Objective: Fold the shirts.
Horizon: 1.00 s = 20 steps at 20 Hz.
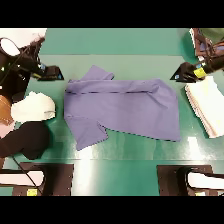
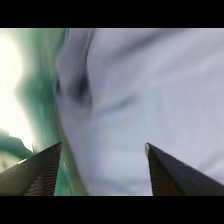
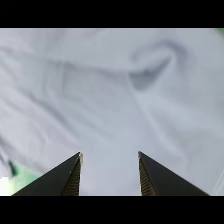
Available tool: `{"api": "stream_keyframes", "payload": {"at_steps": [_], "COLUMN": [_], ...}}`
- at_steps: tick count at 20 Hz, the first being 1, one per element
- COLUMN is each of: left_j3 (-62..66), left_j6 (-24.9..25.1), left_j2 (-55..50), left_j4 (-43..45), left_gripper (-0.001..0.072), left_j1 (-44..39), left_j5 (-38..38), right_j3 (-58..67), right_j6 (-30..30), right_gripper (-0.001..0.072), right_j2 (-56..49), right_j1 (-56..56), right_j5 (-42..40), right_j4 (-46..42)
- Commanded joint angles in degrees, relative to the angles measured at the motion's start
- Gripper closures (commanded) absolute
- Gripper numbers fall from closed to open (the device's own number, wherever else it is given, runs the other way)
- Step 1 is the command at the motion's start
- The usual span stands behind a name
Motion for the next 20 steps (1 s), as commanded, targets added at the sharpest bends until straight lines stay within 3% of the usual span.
{"api": "stream_keyframes", "payload": {"at_steps": [1,6,14,17,19,20], "left_j3": [-12.8,-32.1,-40.3,-40.5,-40.5,-40.5], "left_j6": [0.1,-2.0,-1.8,-1.8,-0.7,1.3], "left_j2": [5.6,13.7,13.4,13.5,13.5,13.5], "left_j4": [0.4,-0.3,-10.2,-11.4,-13.7,-15.3], "left_gripper": [0.0093,0.0093,0.0093,0.0111,0.0561,0.0681], "left_j1": [0.9,0.9,0.9,0.9,0.9,0.9], "left_j5": [-1.7,5.8,15.0,15.3,15.3,15.3], "right_j3": [-11.4,-21.7,-23.0,-23.0,-23.0,-23.0], "right_j6": [-0.8,-0.7,-0.7,-0.7,-0.7,-0.7], "right_gripper": [0.0302,0.0302,0.0302,0.0302,0.0302,0.0302], "right_j2": [8.9,17.1,18.0,18.0,18.0,18.0], "right_j1": [-1.9,-2.0,-2.0,-2.1,-2.1,-2.1], "right_j5": [-2.4,-7.1,-7.2,-7.2,-7.1,-6.9], "right_j4": [0.9,1.2,1.2,1.2,1.2,1.2]}}
